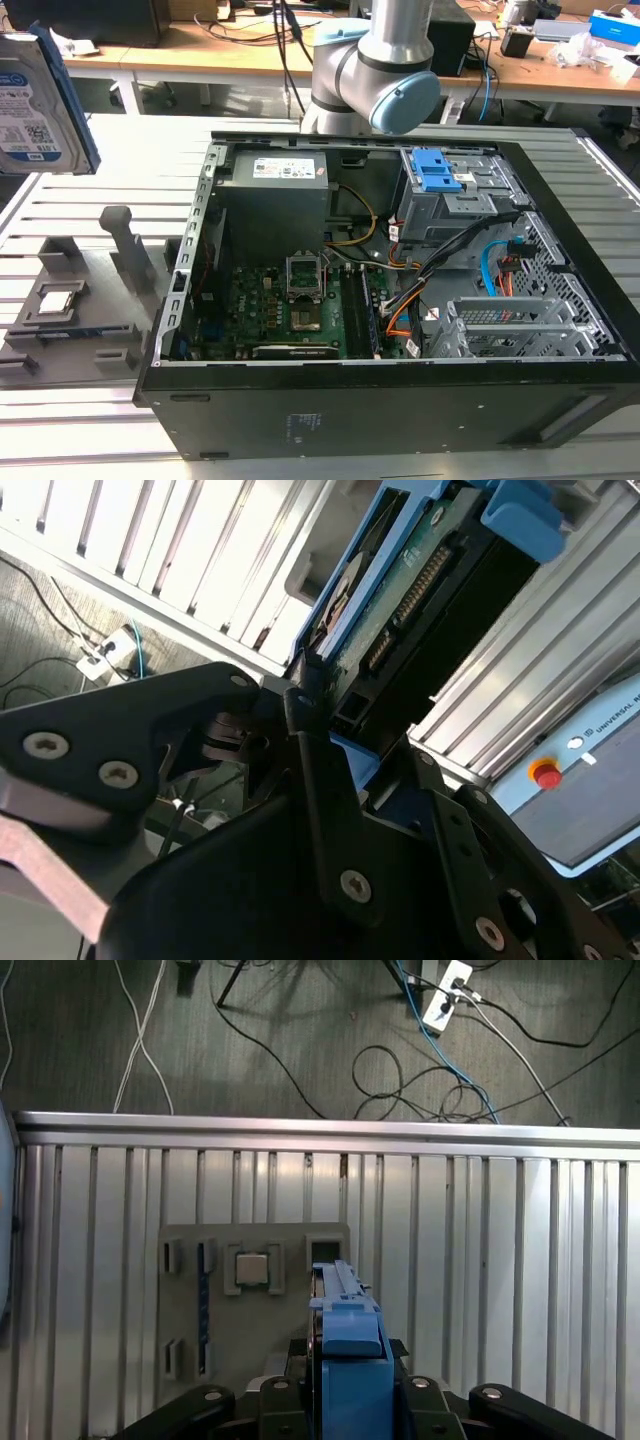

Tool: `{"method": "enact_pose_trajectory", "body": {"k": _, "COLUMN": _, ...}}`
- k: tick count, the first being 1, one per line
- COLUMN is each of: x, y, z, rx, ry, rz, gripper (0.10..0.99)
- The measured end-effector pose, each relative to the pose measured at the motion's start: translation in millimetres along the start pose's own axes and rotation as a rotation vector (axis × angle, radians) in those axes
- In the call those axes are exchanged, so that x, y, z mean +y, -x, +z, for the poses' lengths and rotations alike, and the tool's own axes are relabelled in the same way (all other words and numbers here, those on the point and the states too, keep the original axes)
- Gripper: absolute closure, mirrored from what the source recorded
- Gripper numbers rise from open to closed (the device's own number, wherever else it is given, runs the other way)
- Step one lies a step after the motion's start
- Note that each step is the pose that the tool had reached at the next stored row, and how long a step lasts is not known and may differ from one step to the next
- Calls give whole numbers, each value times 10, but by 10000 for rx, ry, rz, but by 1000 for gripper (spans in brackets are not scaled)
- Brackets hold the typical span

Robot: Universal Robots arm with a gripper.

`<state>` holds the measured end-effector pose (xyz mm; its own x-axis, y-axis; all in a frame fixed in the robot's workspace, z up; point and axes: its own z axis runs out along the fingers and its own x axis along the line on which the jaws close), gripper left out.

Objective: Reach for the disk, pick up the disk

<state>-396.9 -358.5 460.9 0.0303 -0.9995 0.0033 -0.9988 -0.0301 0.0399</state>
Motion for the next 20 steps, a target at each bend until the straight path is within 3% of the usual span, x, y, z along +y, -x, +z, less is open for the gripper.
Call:
{"method": "enact_pose_trajectory", "body": {"k": 11, "x": 12, "y": -1, "z": -307, "rx": 0, "ry": 0, "rz": 0, "gripper": 722}}
{"method": "enact_pose_trajectory", "body": {"k": 20, "x": 13, "y": -1, "z": -315, "rx": 0, "ry": 0, "rz": 0, "gripper": 722}}
